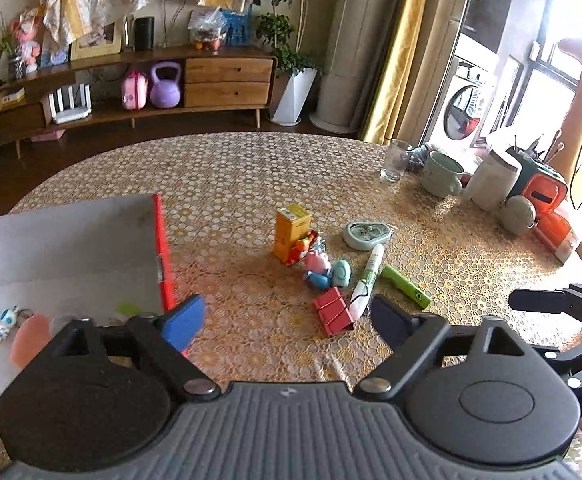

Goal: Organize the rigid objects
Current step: 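Withdraw both tools from the box toward the remaining markers and binder clip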

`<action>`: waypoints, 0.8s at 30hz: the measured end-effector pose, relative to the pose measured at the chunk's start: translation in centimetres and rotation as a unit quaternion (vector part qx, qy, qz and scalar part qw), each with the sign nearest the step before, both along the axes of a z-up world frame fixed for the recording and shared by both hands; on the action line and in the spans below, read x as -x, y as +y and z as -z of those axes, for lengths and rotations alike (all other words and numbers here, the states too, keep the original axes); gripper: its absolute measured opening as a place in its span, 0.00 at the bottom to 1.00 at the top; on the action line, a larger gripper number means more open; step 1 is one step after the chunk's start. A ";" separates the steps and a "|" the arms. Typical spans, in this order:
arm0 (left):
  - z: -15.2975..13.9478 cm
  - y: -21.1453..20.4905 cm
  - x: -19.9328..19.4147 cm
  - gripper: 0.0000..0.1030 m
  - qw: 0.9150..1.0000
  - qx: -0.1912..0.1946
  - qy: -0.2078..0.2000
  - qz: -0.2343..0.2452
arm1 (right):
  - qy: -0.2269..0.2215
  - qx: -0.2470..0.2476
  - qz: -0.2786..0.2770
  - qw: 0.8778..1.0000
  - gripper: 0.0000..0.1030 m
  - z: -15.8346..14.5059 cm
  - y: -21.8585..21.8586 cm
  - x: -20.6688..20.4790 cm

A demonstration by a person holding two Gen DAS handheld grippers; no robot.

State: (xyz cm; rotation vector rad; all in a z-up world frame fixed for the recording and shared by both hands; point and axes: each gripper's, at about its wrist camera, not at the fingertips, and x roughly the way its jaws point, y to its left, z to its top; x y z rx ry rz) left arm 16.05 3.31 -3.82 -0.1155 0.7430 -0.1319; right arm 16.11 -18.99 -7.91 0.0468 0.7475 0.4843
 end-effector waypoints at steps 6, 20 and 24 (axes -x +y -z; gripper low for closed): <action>1.4 -2.3 -1.1 0.98 1.000 -0.009 -0.003 0.006 | 0.007 0.016 0.024 1.000 0.97 1.8 -2.1 -1.2; 6.8 -5.5 -4.2 0.98 0.999 -0.013 0.025 0.020 | 0.043 0.059 0.048 0.996 0.85 6.7 -4.5 -5.6; 8.5 -5.9 -5.1 0.98 0.999 -0.018 0.033 0.019 | 0.053 0.071 0.039 0.995 0.80 7.9 -4.3 -6.8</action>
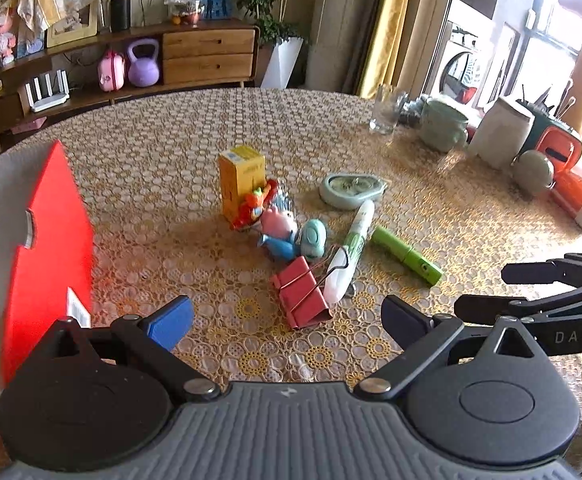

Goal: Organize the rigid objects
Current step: 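Withdraw both tools from the box toward the remaining markers and binder clip, then grasp the pink binder clip with the left tool while the right tool grasps the green highlighter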

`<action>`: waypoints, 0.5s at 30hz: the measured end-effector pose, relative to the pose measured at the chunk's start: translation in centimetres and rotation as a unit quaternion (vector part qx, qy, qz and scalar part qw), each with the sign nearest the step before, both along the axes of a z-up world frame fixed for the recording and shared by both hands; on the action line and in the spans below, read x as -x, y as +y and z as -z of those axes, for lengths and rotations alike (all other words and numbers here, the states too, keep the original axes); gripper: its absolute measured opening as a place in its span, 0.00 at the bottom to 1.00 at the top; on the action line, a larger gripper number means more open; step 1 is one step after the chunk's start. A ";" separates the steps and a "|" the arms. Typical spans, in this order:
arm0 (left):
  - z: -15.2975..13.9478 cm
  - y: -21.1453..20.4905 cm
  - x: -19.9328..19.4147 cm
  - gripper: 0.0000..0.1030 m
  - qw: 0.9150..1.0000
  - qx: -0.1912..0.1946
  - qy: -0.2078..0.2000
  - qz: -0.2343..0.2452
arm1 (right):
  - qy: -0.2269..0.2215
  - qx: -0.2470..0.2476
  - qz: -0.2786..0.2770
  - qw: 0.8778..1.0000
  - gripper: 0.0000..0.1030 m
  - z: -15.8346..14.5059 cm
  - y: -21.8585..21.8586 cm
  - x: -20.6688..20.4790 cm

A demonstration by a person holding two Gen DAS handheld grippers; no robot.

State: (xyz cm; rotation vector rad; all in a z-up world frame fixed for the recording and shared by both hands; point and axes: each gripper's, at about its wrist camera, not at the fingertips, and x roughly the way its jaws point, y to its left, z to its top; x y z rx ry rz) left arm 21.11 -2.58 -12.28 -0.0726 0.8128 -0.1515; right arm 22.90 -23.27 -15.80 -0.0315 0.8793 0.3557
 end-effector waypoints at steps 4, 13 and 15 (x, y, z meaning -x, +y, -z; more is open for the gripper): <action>1.5 -0.4 -1.0 0.98 1.000 -0.008 0.009 0.002 | 0.005 0.008 -0.010 1.000 0.75 0.8 0.3 -1.0; 3.6 -1.1 -2.5 0.97 0.999 -0.029 0.007 0.026 | 0.015 0.023 -0.026 0.999 0.59 2.3 1.0 -2.9; 3.8 -1.1 -2.7 0.96 0.999 -0.027 0.005 0.030 | 0.018 0.025 -0.028 0.999 0.56 2.5 1.2 -3.2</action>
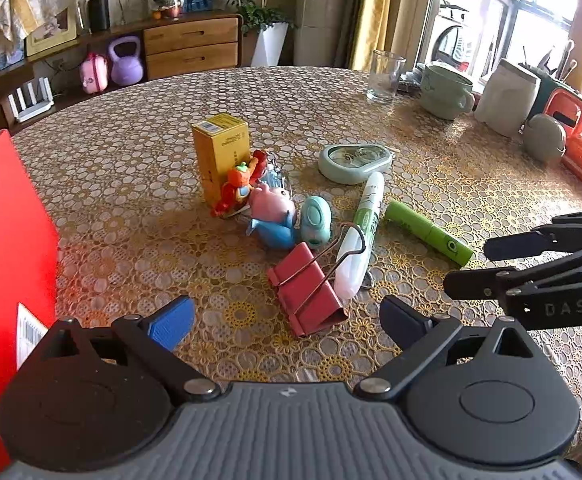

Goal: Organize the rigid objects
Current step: 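Grasp the pink binder clip with the left tool while the right tool grasps the green highlighter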

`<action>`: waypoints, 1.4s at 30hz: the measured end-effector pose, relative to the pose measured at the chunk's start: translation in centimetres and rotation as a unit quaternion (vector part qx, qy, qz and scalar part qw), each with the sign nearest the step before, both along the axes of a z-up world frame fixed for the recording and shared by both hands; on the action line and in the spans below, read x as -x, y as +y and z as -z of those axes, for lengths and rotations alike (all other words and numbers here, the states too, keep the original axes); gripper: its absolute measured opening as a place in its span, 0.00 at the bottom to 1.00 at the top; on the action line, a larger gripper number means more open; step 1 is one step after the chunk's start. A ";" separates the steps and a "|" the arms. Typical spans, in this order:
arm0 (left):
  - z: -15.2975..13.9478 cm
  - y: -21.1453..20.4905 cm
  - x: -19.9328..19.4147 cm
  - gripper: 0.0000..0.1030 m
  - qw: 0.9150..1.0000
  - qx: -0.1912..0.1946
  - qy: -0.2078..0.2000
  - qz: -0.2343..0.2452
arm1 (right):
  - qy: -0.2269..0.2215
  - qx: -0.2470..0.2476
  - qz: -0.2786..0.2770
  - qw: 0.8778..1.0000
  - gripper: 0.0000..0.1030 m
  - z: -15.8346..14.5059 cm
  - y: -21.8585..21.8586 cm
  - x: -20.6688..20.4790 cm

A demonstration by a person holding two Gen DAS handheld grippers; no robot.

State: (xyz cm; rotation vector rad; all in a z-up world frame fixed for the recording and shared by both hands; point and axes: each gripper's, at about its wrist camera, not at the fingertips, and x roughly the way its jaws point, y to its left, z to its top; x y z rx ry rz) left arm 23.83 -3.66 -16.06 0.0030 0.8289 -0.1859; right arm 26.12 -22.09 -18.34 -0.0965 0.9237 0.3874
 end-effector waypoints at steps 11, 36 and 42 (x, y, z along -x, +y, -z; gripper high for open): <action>0.7 0.2 -0.7 0.65 1.000 0.004 0.001 0.025 | 0.000 0.010 0.000 1.000 0.46 0.8 0.5 -1.4; 1.0 0.1 -1.9 0.37 0.999 0.005 -0.013 0.040 | -0.026 0.033 0.001 0.999 0.15 0.9 2.6 -2.5; 0.8 0.5 -1.6 0.34 0.999 0.012 -0.009 0.035 | -0.021 0.025 0.007 0.999 0.15 0.8 2.7 -1.7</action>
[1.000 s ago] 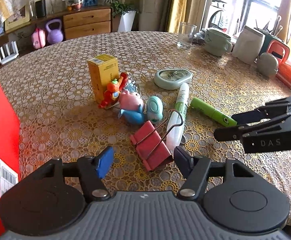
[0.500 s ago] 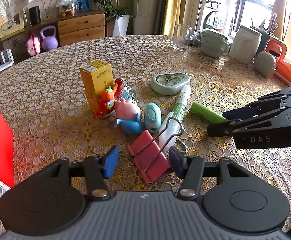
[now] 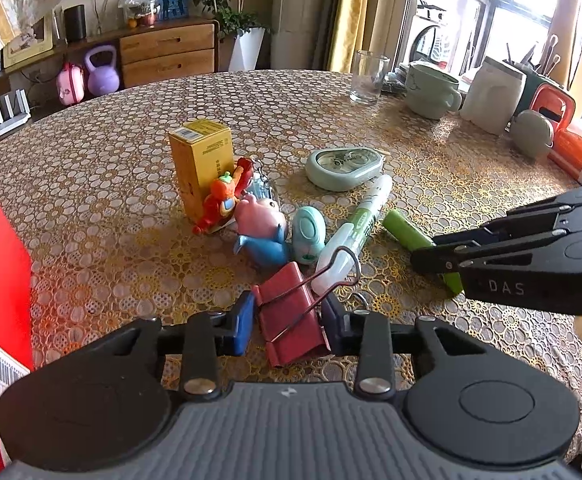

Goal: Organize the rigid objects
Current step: 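Grasp the pink binder clip with the left tool while the right tool grasps the green highlighter, then lift the binder clip and green highlighter and carry both over the cardboard box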

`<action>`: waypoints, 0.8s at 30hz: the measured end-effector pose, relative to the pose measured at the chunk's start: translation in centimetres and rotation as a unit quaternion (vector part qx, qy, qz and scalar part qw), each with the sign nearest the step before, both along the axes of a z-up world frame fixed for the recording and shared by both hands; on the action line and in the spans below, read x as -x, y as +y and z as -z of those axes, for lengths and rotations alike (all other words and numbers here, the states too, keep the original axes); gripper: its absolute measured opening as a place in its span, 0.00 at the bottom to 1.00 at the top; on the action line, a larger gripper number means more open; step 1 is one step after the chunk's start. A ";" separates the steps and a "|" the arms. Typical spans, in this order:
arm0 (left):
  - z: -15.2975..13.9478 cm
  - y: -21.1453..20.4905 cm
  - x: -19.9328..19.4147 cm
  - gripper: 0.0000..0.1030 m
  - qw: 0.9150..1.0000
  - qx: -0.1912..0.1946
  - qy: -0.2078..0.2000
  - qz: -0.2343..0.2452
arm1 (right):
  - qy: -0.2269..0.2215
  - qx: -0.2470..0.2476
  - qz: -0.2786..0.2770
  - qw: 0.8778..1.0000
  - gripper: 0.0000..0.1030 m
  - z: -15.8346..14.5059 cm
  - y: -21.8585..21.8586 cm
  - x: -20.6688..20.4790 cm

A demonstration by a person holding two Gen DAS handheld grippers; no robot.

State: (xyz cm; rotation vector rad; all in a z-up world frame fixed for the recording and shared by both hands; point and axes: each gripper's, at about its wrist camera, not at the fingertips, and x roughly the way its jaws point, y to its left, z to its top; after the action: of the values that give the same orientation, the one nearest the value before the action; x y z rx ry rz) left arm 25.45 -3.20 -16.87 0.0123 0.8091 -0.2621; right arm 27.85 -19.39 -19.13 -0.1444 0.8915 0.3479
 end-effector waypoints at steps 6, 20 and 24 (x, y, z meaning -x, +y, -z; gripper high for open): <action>-0.2 0.4 0.8 0.33 1.000 0.009 0.008 -0.006 | 0.012 -0.020 0.007 1.000 0.15 -0.2 -0.1 1.8; -1.8 1.3 4.0 0.33 0.999 0.028 0.012 -0.015 | 0.018 -0.058 0.014 0.998 0.15 -3.1 0.4 6.6; -3.1 1.6 4.8 0.33 0.999 0.037 0.009 -0.016 | 0.016 -0.069 0.015 0.997 0.15 -4.3 0.6 7.5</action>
State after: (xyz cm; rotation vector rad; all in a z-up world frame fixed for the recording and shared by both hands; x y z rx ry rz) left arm 20.63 -1.57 -13.81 -0.0729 0.8155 -0.2616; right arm 20.37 -18.74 -14.87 0.0016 0.8971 0.3824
